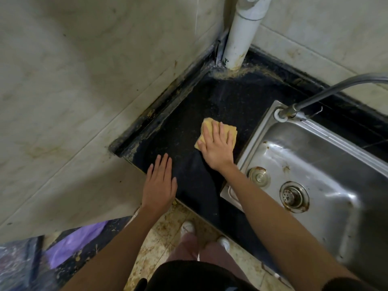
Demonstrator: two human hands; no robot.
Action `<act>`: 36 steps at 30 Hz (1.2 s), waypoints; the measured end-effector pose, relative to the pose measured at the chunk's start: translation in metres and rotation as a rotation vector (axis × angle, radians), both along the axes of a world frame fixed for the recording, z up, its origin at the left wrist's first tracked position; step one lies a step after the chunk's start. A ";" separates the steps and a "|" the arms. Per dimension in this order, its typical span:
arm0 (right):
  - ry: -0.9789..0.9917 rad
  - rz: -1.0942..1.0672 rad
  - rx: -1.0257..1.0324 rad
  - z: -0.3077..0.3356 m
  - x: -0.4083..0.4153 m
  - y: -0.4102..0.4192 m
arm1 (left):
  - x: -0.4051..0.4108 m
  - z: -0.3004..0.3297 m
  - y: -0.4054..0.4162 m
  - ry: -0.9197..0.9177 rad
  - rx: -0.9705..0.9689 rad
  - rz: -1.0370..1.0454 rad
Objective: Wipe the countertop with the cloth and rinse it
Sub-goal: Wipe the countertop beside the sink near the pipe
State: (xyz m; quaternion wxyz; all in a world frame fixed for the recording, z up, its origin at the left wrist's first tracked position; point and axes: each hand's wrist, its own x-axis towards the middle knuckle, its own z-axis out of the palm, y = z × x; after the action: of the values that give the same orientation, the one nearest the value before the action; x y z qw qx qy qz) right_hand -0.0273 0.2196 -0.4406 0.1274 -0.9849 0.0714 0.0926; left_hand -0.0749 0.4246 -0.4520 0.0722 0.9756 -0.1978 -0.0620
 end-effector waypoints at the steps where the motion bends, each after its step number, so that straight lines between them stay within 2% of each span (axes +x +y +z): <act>1: 0.028 0.013 0.010 0.003 0.015 -0.002 | 0.000 0.001 0.000 0.001 -0.009 -0.006; 6: 0.069 0.143 -0.003 0.004 0.045 0.033 | 0.002 0.008 0.007 -0.004 -0.227 0.059; 10: -0.010 0.427 -0.086 0.001 -0.003 0.086 | 0.008 0.014 0.025 -0.086 -0.325 0.102; 13: -0.053 0.466 -0.064 -0.004 -0.042 0.092 | 0.009 0.019 0.029 -0.075 -0.340 0.119; 23: -0.194 0.439 -0.051 -0.007 -0.154 0.053 | -0.041 0.016 -0.008 0.049 -0.234 -0.038; 28: -0.171 0.456 0.209 -0.006 -0.191 0.033 | -0.073 0.021 -0.026 0.045 -0.246 -0.080; 31: -0.226 0.491 0.255 -0.006 -0.218 0.019 | -0.096 0.032 -0.037 0.017 -0.290 -0.075; 34: -0.300 0.369 0.425 0.008 -0.253 -0.002 | -0.121 0.042 -0.049 0.022 -0.333 -0.060; 36: -0.317 0.146 0.482 0.020 -0.279 -0.022 | -0.138 0.047 -0.061 0.025 -0.348 -0.105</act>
State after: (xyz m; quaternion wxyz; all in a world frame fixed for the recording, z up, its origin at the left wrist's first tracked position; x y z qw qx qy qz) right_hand -0.3064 0.1971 -0.4211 0.3603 -0.9309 -0.0447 -0.0392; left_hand -0.2132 0.3635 -0.4049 0.2391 0.9358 -0.2555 -0.0427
